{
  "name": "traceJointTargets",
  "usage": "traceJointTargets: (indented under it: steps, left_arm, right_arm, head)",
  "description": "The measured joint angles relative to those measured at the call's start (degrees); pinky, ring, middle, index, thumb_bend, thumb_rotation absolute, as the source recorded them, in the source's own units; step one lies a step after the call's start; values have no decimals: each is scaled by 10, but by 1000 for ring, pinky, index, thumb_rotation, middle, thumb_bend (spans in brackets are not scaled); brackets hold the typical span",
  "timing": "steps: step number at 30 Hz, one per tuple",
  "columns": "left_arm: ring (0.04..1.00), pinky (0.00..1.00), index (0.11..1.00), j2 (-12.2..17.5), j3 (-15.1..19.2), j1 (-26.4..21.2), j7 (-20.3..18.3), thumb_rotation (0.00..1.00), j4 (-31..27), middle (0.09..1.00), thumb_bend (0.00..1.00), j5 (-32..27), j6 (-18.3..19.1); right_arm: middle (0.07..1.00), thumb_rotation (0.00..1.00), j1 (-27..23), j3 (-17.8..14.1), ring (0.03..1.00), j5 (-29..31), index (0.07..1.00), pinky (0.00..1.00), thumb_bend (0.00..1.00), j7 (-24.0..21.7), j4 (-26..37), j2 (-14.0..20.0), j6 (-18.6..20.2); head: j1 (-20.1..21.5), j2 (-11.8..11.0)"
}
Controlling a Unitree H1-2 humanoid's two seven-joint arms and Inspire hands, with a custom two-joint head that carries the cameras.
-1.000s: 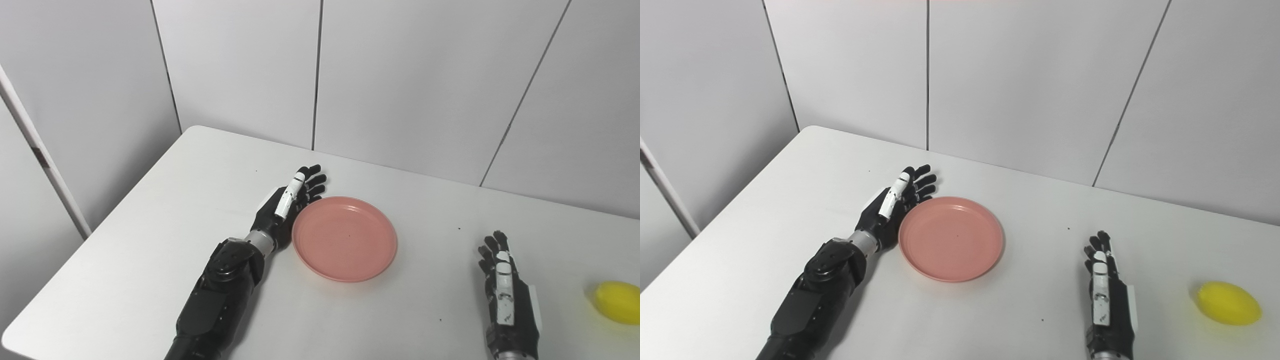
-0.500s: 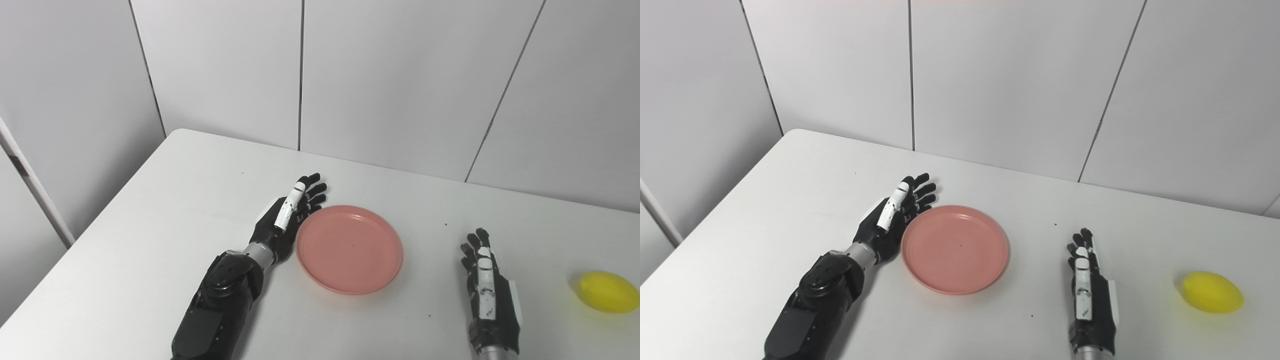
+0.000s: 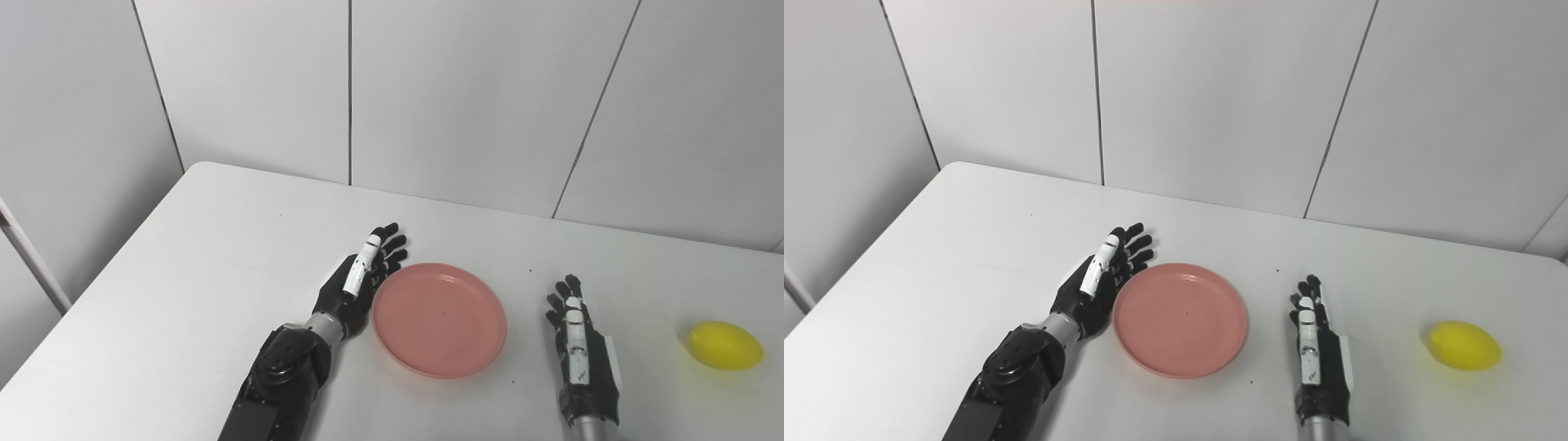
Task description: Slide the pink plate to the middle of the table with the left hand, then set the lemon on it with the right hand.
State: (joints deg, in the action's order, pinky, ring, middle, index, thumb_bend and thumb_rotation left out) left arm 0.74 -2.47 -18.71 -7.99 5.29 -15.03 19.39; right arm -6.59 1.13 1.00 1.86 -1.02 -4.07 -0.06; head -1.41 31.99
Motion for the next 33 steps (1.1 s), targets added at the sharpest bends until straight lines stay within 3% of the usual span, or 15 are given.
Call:
traceJointTargets:
  steps: [20, 33]
  left_arm:
    - [963, 984, 953, -14, 3, 3, 1, 1000, 0, 966, 419, 7, 2]
    - [967, 987, 960, -13, 21, 3, -13, 1000, 14, 966, 422, 3, -12]
  right_arm:
    - [948, 1000, 0, 2, 931, -18, 960, 931, 261, 7, 3, -1, 4]
    - [953, 1000, -8, -5, 945, -1, 958, 952, 292, 10, 49, 7, 42]
  head:
    - [26, 7]
    - [47, 6]
